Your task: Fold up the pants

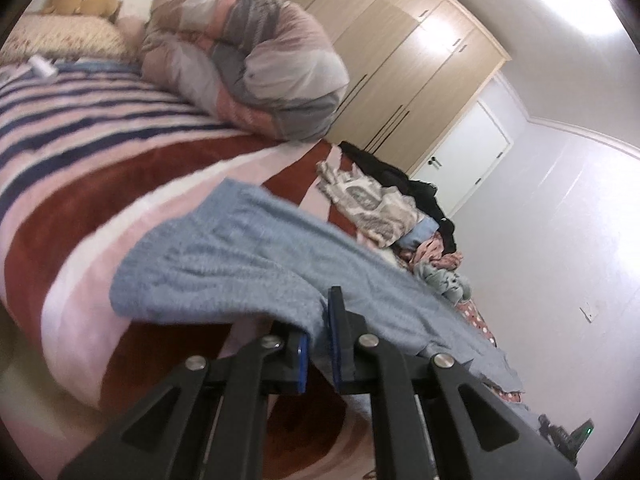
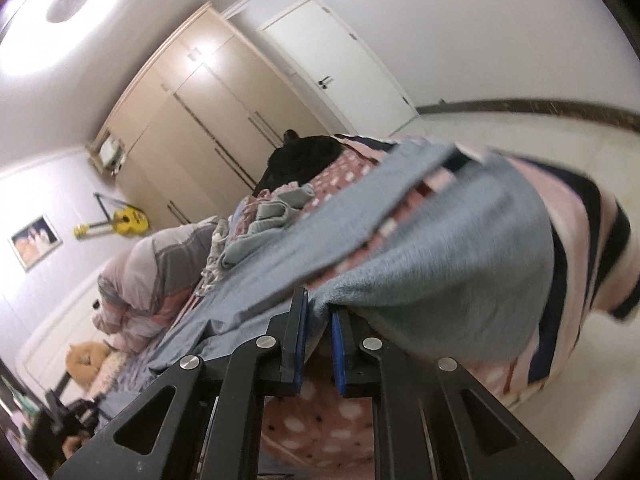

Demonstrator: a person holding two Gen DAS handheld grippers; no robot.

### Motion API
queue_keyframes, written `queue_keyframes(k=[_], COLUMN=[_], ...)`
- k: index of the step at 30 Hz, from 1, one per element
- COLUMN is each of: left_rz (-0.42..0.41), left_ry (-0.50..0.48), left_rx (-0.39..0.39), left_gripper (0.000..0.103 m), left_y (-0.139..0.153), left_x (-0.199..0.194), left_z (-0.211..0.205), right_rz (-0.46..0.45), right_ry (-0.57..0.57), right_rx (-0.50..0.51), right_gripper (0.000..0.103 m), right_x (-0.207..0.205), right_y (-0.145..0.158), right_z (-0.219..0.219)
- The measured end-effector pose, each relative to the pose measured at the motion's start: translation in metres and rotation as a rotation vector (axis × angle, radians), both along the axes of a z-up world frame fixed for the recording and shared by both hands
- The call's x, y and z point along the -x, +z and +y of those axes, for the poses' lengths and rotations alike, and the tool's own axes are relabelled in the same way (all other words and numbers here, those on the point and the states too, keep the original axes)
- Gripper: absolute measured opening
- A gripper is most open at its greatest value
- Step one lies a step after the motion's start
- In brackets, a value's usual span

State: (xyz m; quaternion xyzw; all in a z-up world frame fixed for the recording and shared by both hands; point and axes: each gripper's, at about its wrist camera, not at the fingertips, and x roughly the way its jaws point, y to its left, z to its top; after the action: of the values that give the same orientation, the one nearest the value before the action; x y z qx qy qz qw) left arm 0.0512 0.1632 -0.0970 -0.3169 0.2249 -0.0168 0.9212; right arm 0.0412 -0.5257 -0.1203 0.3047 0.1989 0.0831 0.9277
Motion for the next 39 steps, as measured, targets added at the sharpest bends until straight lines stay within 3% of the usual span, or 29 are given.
queue_keyframes(k=[5,10,16,20,26,33,34,36,37,39], left_rz=[-0.043,-0.064,0.008,0.103,0.267,0.372,0.388,0.404,0.398,0.372], left_ry=[-0.022,-0.026,-0.036,-0.044,-0.073,-0.078,-0.079,-0.076,-0.068,-0.071], left_rx=[-0.049,-0.090,-0.141,-0.160,-0.209,-0.231,-0.235,-0.247,-0.254,-0.268], left_gripper=[0.006,0.006,0.006,0.006,0.006,0.007,0.011,0.036,0.057,0.062], left_y=[0.031,0.057,0.076,0.066,0.029,-0.004,-0.008,-0.012,-0.012,-0.007], left_x=[-0.018,-0.044,-0.106,-0.157,-0.224,-0.263,-0.265,-0.267,-0.266,-0.263], left_z=[0.000,0.002,0.005,0.008,0.003,-0.001,-0.001,0.000,0.001,0.003], right_rz=[0.003,0.002,0.085,0.194,0.381,0.442,0.447,0.455,0.454,0.439], right_ry=[0.027,0.055,0.083,0.094,0.097,0.092,0.097,0.112,0.118,0.144], right_rx=[0.093,0.118,0.192,0.247,0.307,0.379,0.398,0.406,0.402,0.386], right_gripper=[0.005,0.004,0.004,0.004,0.004,0.008,0.010,0.030,0.035,0.047], right_x=[-0.028,-0.070,-0.140,-0.187,-0.243,-0.268,-0.269,-0.270,-0.268,-0.263], right_y=[0.033,0.062,0.090,0.083,0.045,0.024,0.022,0.021,0.022,0.026], right_z=[-0.004,-0.003,0.006,0.012,0.017,0.025,0.027,0.029,0.030,0.034])
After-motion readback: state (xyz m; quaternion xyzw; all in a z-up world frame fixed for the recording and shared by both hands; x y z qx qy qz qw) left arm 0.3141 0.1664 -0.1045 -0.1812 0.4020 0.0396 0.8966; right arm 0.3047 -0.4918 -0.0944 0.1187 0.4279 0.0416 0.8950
